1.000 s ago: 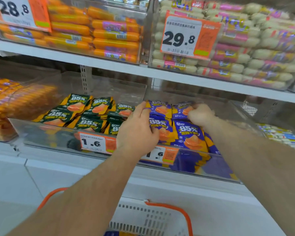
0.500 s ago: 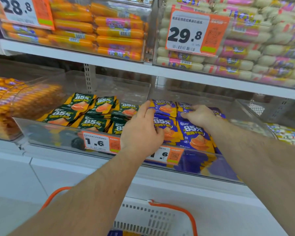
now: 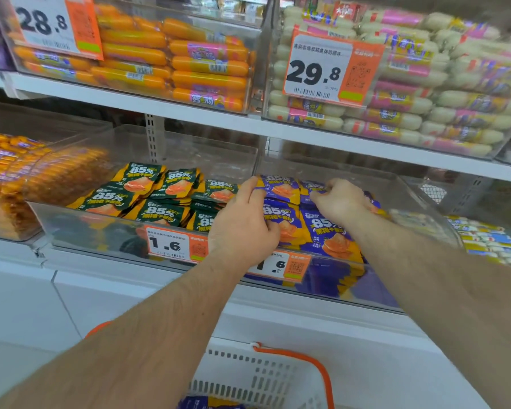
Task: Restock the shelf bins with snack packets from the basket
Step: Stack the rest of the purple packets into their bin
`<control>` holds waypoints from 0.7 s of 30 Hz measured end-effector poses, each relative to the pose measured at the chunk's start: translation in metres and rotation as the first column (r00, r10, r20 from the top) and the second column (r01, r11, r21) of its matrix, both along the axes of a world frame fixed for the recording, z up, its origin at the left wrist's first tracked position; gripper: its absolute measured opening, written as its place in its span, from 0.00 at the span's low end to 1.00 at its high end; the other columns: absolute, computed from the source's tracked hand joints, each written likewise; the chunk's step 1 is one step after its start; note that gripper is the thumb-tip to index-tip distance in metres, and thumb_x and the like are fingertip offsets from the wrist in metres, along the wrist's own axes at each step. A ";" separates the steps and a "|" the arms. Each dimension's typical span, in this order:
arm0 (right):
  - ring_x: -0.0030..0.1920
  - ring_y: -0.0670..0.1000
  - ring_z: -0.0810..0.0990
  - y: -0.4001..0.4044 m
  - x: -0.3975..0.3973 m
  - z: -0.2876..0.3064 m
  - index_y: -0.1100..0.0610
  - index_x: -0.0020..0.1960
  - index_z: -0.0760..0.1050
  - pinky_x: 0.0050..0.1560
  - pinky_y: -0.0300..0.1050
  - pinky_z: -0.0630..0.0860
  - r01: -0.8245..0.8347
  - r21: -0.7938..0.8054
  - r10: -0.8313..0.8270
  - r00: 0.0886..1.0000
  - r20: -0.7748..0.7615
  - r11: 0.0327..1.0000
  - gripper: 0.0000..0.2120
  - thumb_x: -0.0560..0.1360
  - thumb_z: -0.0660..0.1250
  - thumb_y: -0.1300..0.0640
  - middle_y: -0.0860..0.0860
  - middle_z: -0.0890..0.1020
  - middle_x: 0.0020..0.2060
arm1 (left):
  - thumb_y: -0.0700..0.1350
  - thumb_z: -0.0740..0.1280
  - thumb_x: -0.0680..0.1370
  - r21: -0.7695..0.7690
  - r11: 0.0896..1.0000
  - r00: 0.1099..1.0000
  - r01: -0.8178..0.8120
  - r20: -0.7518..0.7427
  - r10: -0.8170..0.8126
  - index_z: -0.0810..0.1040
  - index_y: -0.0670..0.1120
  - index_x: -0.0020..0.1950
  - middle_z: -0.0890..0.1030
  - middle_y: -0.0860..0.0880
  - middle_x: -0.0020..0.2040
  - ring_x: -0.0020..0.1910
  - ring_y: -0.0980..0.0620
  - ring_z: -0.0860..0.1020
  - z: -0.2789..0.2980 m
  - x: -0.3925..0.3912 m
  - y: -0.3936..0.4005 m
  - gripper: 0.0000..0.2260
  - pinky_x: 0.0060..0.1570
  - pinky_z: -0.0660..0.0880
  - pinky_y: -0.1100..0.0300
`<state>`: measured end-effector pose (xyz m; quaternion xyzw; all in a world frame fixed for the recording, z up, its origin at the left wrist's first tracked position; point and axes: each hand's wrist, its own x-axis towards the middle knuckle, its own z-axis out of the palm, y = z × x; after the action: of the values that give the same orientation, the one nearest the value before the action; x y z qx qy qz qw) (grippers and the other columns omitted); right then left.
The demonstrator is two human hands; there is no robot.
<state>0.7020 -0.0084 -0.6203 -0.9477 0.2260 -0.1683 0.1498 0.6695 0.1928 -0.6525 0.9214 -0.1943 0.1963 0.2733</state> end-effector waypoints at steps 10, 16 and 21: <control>0.29 0.55 0.66 0.148 -0.106 -0.086 0.60 0.28 0.65 0.32 0.47 0.59 -0.556 -0.065 0.371 0.459 0.807 0.829 0.07 0.64 0.57 0.59 0.54 0.67 0.25 | 0.43 0.64 0.68 -0.213 0.964 0.962 0.159 0.253 -0.103 0.76 0.44 0.54 0.76 0.43 0.51 0.50 0.41 0.74 -0.088 -0.068 0.062 0.15 0.46 0.69 0.51; 0.34 0.54 0.72 0.168 -0.131 -0.238 0.56 0.30 0.71 0.32 0.46 0.66 -0.315 0.314 0.285 0.948 0.141 0.896 0.12 0.73 0.62 0.58 0.50 0.72 0.29 | 0.40 0.63 0.78 -0.112 0.994 0.851 -0.012 -0.523 -0.049 0.73 0.48 0.65 0.75 0.53 0.51 0.49 0.51 0.76 -0.178 -0.104 0.112 0.16 0.48 0.74 0.57; 0.28 0.51 0.71 0.135 -0.153 -0.318 0.56 0.31 0.70 0.30 0.43 0.67 -0.090 0.427 0.292 0.852 -0.435 0.900 0.13 0.75 0.63 0.59 0.52 0.72 0.27 | 0.41 0.61 0.80 -0.070 0.997 0.743 -0.025 -0.669 -0.028 0.74 0.48 0.63 0.79 0.50 0.56 0.48 0.50 0.77 -0.215 -0.108 0.119 0.13 0.49 0.77 0.53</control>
<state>0.5494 0.1267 -0.9382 -0.9276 0.1881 0.1413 0.2903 0.5615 0.3120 -0.8677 0.9194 -0.0766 -0.1403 0.3593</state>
